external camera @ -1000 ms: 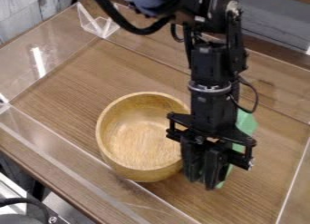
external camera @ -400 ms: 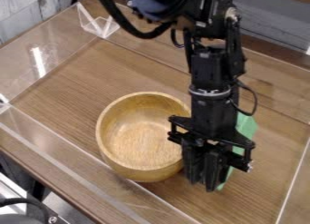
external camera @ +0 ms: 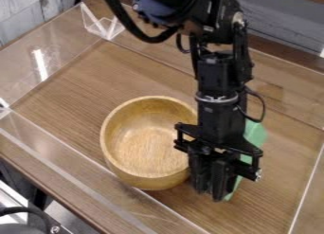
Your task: Remove the green block from inside the brown bowl and put it on the table
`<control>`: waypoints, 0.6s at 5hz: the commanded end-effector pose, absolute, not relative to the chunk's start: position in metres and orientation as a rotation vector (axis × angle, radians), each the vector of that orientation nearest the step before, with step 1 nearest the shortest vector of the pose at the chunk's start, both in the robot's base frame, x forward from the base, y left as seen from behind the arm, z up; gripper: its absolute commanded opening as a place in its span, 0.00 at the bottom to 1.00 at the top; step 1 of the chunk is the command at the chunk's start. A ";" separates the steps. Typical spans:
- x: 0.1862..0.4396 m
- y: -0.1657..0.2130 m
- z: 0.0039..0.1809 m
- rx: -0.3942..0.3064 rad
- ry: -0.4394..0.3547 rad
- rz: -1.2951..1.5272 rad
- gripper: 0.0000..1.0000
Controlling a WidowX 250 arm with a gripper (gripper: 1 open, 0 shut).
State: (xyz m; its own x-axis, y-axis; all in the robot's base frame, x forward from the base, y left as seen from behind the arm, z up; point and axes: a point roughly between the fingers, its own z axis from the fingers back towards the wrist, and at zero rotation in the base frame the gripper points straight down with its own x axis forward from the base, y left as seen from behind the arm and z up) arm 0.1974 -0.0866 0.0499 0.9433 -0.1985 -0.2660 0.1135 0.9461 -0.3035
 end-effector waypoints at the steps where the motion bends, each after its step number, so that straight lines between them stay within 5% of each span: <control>1: 0.202 -0.086 0.052 -0.299 0.276 -0.163 0.00; 3: 0.203 -0.083 0.058 -0.306 0.285 -0.161 0.00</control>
